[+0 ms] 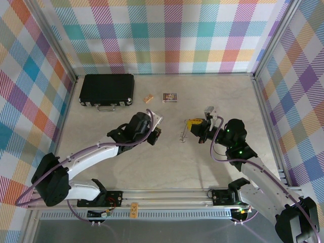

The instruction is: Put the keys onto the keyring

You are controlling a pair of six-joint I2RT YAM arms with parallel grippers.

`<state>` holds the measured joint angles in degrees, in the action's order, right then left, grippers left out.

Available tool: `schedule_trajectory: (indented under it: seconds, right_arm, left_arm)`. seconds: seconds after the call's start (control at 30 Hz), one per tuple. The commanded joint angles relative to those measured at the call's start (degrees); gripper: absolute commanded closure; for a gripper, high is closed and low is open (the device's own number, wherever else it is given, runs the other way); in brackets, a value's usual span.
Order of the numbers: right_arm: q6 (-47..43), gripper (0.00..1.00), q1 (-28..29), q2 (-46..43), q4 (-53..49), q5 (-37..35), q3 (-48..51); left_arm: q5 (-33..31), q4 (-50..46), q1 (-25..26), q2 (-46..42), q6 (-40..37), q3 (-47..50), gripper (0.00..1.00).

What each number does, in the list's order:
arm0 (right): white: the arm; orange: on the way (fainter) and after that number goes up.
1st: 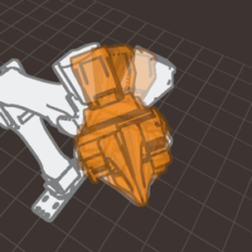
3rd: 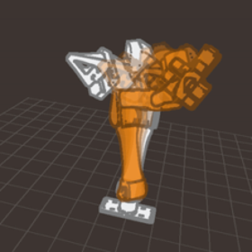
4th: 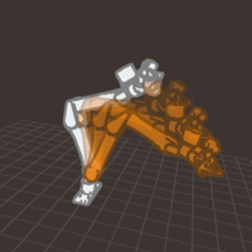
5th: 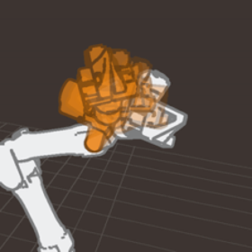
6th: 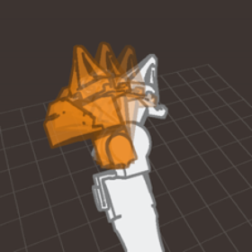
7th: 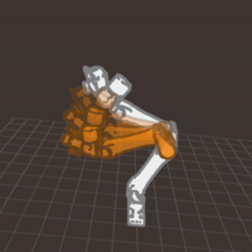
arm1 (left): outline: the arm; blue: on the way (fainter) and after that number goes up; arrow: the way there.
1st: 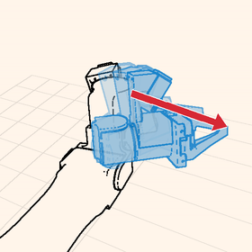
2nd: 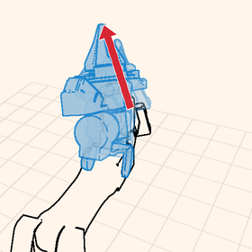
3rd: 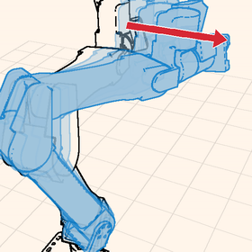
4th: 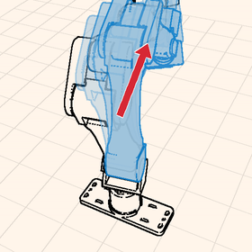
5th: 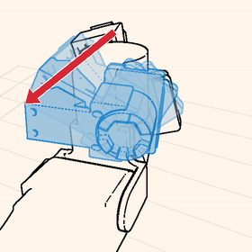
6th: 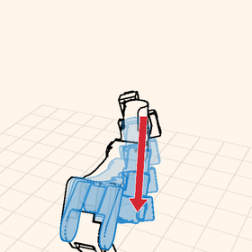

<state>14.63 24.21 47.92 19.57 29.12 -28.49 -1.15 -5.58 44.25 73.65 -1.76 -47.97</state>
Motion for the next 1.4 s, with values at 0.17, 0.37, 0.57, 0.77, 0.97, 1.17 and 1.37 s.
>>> schedule_trajectory:
  seconds: [0.17,0.37,0.57,0.77,0.97,1.17,1.37]
  right_arm:
    - [-1.18,1.00,0.20,-1.40,-3.94,-0.21,-5.22]
    - [-2.26,0.99,0.23,-2.69,-9.20,-0.86,-8.91]
    - [-4.38,1.00,0.23,-2.77,-12.28,-0.25,-11.12]
    - [-5.31,1.00,0.25,-1.28,-14.29,-1.56,-13.02]
    - [-6.02,1.00,0.23,0.46,-15.20,-1.97,-14.04]
    - [-6.81,1.00,0.23,2.81,-14.35,-0.01,-14.90]
    - [-10.05,1.00,0.23,4.40,-14.99,4.61,-16.54]
  left_arm:
    - [1.68,27.10,0.79,-4.39,-3.64,7.16,1.00]
    - [6.28,34.63,0.71,-3.08,-4.95,7.63,1.00]
    - [10.93,46.43,-0.02,-0.69,-7.55,10.49,1.00]
    - [13.93,46.39,-0.94,0.58,-11.89,9.92,1.00]
    - [15.96,44.01,-2.04,1.32,-11.74,8.74,1.00]
    - [23.91,45.59,-4.56,1.64,-6.56,8.34,1.00]
    - [35.90,57.79,-9.22,2.23,1.18,10.61,1.00]
